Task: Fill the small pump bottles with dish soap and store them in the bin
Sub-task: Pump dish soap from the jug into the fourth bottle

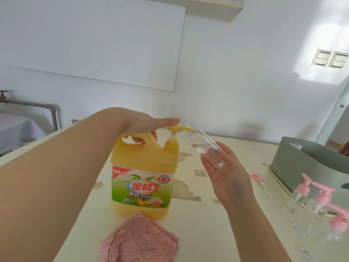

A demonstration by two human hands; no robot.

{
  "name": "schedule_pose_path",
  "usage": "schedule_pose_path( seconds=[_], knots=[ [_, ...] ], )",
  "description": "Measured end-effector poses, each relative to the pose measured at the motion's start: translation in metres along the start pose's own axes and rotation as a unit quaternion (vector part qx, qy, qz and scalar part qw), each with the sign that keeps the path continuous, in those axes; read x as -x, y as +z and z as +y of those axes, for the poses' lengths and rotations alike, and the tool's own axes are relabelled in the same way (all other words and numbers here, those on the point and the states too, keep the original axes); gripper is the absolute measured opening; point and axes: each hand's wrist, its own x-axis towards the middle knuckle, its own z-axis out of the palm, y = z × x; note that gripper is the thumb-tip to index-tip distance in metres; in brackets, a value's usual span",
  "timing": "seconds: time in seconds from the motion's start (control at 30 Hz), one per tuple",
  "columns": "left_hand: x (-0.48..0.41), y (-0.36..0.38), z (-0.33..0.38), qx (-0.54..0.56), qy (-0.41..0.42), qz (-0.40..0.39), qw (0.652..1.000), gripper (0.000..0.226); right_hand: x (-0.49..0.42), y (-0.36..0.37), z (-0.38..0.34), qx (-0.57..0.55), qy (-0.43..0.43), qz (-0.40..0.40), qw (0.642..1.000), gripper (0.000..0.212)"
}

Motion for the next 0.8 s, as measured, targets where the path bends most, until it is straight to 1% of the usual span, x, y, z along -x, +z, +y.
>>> schedule_pose_path(
  seconds=[0.2, 0.27, 0.4, 0.53, 0.67, 0.73, 0.8],
  knots=[
    [0.003, -0.001, 0.0, 0.005, -0.005, 0.005, 1.0, 0.088, -0.001, -0.001, 0.002, -0.003, -0.003, -0.004, 1.0, 0.029],
    [0.002, -0.004, 0.001, -0.003, -0.015, -0.008, 1.0, 0.091, -0.001, -0.001, 0.001, 0.0, -0.005, -0.007, 1.0, 0.028],
    [-0.001, -0.007, 0.002, -0.044, -0.004, -0.009, 0.999, 0.097, 0.0, -0.006, 0.0, 0.013, -0.004, -0.013, 1.0, 0.028],
    [-0.002, -0.007, 0.008, -0.123, 0.006, 0.009, 0.992, 0.09, 0.001, -0.011, 0.001, 0.014, -0.004, -0.005, 1.0, 0.027],
    [-0.002, -0.011, 0.015, -0.129, 0.007, 0.023, 0.991, 0.088, 0.004, -0.016, 0.003, -0.006, -0.002, 0.0, 1.0, 0.027],
    [-0.001, -0.01, 0.014, -0.108, 0.021, 0.047, 0.993, 0.076, 0.004, -0.016, 0.003, -0.01, -0.001, 0.0, 1.0, 0.026],
    [0.0, -0.006, 0.011, -0.047, 0.067, 0.084, 0.993, 0.053, 0.004, -0.016, 0.002, -0.004, 0.001, -0.003, 1.0, 0.025]
  ],
)
